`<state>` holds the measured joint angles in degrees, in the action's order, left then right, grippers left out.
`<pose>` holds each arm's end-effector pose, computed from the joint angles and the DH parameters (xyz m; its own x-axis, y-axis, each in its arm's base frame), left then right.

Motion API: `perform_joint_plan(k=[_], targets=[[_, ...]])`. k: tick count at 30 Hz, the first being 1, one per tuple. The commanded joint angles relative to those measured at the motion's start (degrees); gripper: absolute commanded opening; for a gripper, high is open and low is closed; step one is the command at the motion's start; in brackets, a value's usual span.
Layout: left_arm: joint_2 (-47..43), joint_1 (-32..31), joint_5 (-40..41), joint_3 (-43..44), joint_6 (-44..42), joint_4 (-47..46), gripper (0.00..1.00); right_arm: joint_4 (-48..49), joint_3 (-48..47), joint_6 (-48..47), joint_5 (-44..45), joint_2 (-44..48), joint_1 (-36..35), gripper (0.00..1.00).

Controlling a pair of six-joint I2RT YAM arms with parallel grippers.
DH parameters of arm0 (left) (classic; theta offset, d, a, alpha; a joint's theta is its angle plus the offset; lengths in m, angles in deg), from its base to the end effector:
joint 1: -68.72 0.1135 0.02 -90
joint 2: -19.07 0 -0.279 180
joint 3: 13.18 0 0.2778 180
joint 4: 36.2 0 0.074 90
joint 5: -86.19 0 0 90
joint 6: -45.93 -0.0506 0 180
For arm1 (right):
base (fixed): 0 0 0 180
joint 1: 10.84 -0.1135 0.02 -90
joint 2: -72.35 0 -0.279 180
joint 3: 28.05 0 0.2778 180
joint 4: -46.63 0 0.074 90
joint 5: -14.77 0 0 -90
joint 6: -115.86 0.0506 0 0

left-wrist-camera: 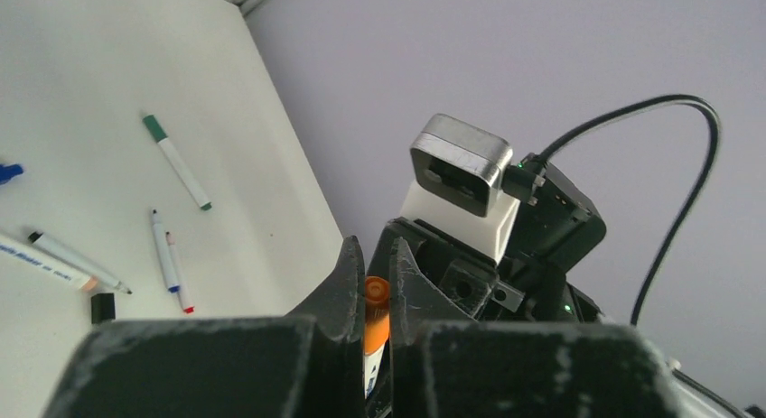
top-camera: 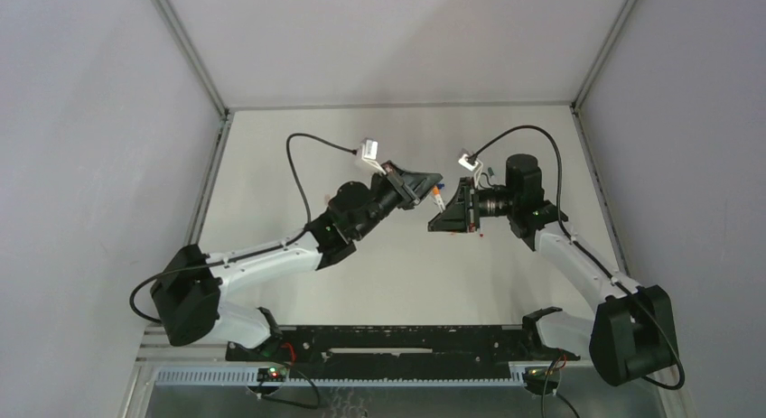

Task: Insert the pens into the pen caps
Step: Press the pen cap onto the pen.

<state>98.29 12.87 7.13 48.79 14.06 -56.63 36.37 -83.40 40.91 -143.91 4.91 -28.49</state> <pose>0.2081 -0.2897 0.3121 -0.5833 -0.6255 -0.5182 0.3993 0.3348 -0.8535 0.2431 0.1268 0.2778 -0.5917 -0.0892 -0.8012 -0.8052 0.1122 0.5822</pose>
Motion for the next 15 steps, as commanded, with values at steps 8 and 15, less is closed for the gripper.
perform_joint_plan(k=[8,15], targets=[[1.6,-3.5,-37.1,2.7,-8.0,20.5,0.00,13.4,-3.3,0.7,4.2,1.0,1.2,0.00],[5.0,-6.0,-13.5,10.7,-9.3,41.4,0.00,-3.8,-8.5,-12.0,21.3,1.5,-1.5,0.00]])
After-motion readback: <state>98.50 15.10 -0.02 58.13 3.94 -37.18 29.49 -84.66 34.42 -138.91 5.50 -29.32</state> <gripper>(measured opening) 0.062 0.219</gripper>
